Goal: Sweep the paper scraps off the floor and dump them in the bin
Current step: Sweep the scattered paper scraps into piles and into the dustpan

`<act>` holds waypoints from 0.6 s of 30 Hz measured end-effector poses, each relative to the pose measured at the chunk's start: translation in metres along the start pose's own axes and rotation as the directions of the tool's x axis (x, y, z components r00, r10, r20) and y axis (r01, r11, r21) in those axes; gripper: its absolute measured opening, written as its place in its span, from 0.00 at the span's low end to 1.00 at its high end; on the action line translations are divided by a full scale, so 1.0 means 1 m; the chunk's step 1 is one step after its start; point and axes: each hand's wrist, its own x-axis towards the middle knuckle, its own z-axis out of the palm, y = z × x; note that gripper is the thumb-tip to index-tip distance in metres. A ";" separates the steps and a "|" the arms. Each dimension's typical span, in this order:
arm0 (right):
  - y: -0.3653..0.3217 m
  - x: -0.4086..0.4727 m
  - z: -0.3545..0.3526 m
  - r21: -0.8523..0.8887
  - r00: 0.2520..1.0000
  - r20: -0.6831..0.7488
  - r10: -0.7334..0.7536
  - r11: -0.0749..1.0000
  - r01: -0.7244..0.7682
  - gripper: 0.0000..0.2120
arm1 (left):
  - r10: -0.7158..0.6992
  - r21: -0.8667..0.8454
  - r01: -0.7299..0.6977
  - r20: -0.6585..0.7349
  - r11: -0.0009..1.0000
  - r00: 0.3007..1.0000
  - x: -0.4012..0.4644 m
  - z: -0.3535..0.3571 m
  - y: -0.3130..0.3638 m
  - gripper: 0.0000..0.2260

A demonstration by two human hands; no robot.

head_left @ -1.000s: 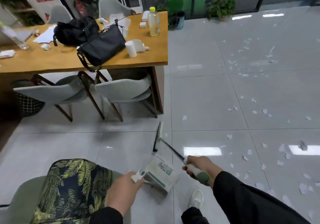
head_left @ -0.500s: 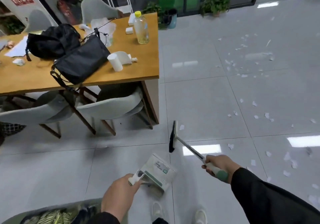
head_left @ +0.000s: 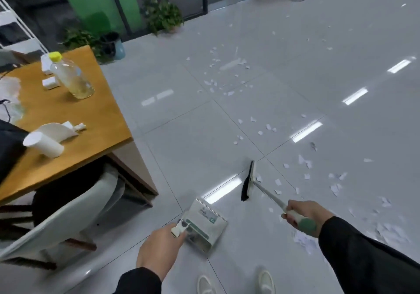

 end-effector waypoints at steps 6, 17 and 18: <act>0.040 -0.033 -0.053 0.111 0.990 -0.137 0.020 0.994 -0.005 0.09 | 0.140 0.013 -0.141 0.064 0.990 0.988 0.022 0.004 0.038 0.11; 0.090 -0.052 -0.093 0.258 0.997 -0.052 0.063 0.965 -0.048 0.11 | 0.281 0.071 -0.289 0.101 0.955 0.954 -0.001 0.038 0.097 0.14; 0.098 -0.047 -0.101 0.246 0.996 -0.040 0.080 0.967 -0.068 0.11 | 0.288 0.088 -0.297 0.095 0.951 0.953 -0.006 0.046 0.103 0.13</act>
